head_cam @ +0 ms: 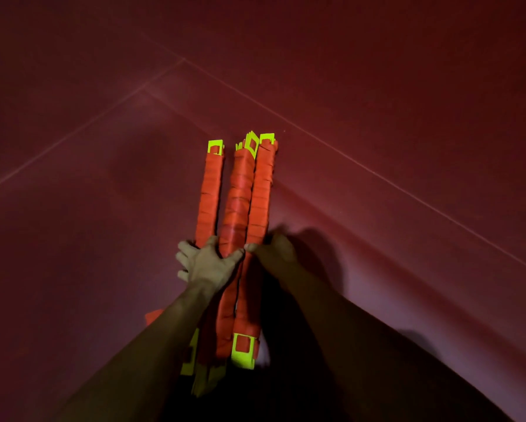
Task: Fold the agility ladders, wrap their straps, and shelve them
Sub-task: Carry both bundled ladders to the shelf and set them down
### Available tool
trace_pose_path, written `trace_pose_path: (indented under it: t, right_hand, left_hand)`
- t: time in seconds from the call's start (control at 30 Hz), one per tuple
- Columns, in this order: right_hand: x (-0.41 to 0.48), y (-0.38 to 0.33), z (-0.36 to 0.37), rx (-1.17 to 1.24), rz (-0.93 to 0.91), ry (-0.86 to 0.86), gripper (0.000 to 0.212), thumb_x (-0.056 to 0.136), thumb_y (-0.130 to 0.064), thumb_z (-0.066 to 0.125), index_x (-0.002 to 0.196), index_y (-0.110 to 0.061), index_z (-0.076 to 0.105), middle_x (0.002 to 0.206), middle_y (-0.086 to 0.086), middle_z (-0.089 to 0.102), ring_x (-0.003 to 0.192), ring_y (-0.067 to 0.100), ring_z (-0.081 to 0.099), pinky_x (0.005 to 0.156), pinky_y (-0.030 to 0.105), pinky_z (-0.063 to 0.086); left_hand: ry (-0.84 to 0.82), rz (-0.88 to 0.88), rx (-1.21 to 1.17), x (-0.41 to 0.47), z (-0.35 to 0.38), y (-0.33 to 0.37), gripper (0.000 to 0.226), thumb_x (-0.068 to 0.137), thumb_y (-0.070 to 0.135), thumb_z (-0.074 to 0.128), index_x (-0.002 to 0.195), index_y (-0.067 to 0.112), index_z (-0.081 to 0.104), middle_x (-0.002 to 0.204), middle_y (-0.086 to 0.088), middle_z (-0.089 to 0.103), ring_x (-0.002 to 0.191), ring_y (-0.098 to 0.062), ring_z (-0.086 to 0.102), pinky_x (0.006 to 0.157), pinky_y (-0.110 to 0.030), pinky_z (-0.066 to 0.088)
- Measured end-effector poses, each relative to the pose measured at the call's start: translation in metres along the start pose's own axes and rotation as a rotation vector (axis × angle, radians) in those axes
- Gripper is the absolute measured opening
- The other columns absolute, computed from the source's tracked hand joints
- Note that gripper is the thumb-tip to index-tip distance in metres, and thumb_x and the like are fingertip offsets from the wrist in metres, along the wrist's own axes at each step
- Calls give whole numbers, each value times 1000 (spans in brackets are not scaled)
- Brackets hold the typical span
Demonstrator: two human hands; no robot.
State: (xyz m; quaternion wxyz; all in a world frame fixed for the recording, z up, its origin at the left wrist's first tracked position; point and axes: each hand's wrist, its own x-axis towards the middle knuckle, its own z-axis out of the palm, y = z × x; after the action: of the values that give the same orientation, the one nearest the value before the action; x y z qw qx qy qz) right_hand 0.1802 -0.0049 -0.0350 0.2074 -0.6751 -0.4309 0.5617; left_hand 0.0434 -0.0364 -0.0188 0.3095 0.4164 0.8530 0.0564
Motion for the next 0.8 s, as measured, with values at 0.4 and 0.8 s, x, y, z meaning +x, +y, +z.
trace_pose_path:
  t: [0.4, 0.8]
  right_hand:
    - [9, 16, -3, 603, -45, -272, 52, 82, -3, 74, 125, -4, 44, 120, 22, 65, 110, 36, 64, 95, 48, 54]
    - [16, -12, -52, 264, -146, -112, 5, 96, -24, 63, 95, -23, 58, 80, -1, 67, 65, 4, 59, 65, 22, 46]
  left_hand:
    - [-134, 72, -602, 25, -4, 10, 36, 75, 26, 81, 72, 20, 46, 67, 4, 57, 63, -12, 53, 55, -22, 41]
    - [-225, 63, -966, 13, 24, 64, 43, 80, 1, 74, 90, 18, 36, 74, -6, 52, 60, -12, 53, 52, -24, 49]
